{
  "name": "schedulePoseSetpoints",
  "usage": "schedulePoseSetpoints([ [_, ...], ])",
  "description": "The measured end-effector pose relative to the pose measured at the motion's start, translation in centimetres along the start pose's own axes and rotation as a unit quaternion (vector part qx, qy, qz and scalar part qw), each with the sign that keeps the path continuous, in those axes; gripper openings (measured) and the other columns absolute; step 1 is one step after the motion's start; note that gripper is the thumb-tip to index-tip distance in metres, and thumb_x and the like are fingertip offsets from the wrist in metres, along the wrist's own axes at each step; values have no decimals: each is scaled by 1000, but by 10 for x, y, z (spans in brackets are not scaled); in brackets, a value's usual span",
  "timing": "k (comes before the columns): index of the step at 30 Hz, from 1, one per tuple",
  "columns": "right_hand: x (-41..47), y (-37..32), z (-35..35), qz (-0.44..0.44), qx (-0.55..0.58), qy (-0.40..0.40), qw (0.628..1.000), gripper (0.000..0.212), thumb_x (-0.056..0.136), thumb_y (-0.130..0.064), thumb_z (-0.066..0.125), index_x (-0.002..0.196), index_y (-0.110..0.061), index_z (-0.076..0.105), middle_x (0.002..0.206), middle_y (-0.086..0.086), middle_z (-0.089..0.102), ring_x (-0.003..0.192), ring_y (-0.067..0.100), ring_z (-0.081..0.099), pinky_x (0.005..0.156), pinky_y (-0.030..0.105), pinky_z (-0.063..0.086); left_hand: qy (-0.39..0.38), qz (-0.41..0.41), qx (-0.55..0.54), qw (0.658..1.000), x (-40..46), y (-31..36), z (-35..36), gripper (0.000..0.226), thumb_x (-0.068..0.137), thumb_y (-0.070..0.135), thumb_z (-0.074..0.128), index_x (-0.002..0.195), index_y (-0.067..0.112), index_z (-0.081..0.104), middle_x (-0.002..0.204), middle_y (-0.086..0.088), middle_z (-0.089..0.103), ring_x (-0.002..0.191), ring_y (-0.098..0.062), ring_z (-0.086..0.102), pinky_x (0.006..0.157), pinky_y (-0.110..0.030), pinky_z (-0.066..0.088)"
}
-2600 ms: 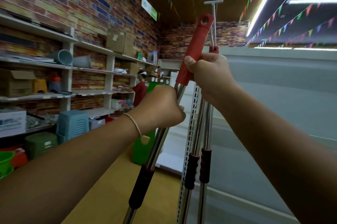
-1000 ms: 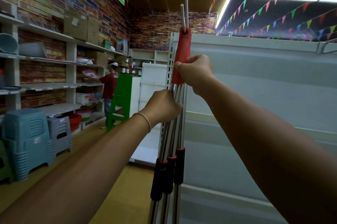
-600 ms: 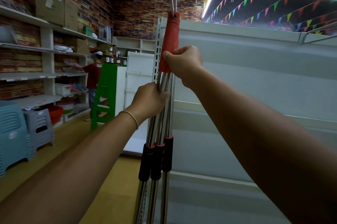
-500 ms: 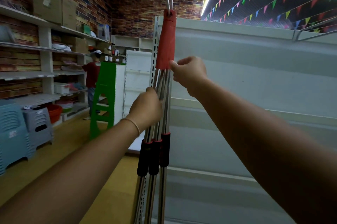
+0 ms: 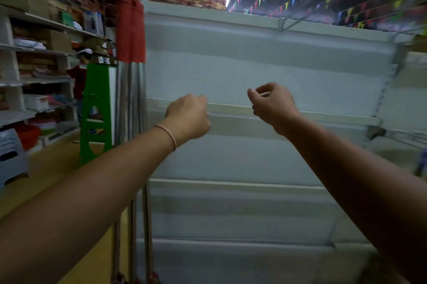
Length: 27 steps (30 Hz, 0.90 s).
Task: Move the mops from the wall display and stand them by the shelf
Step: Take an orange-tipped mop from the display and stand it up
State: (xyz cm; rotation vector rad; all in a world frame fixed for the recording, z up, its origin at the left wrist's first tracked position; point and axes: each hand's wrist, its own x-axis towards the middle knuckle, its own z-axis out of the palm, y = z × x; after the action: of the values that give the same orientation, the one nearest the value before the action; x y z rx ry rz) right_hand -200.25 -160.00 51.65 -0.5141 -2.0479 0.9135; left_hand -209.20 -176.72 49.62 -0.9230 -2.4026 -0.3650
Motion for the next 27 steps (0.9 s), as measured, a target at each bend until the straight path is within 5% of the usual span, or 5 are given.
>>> schedulePoseSetpoints([
  [6, -30, 61, -128, -20, -105, 16, 994, 40, 92, -47, 56, 118, -18, 65, 110, 4, 71, 98, 23, 66, 73, 30, 53, -28, 46, -68, 996, -4, 130, 15, 31, 95, 29, 46, 116, 8, 53, 118, -21, 58, 108, -40, 56, 86, -41, 47],
  [13, -75, 148, -272, 5, -212, 44, 976, 38, 97, -41, 53, 122, -14, 65, 113, 8, 72, 106, 25, 65, 88, 27, 46, -62, 137, -189, 970, -22, 304, 41, 40, 96, 30, 46, 127, 7, 53, 132, -21, 53, 122, -38, 49, 102, -43, 43],
  [21, -120, 226, -425, 81, -279, 129, 948, 29, 97, -32, 54, 111, -11, 68, 105, 13, 73, 98, 28, 68, 78, 27, 45, -84, 264, -278, 920, -37, 490, 54, 37, 96, 22, 44, 127, 4, 52, 130, -24, 52, 120, -38, 49, 100, -39, 41],
  [27, -159, 279, -535, 161, -333, 186, 910, 32, 98, -33, 51, 116, -11, 66, 110, 8, 71, 106, 24, 64, 95, 35, 48, -94, 364, -371, 849, -59, 626, 71, 29, 92, 22, 51, 117, 11, 62, 110, -16, 67, 102, -34, 62, 89, -38, 50],
])
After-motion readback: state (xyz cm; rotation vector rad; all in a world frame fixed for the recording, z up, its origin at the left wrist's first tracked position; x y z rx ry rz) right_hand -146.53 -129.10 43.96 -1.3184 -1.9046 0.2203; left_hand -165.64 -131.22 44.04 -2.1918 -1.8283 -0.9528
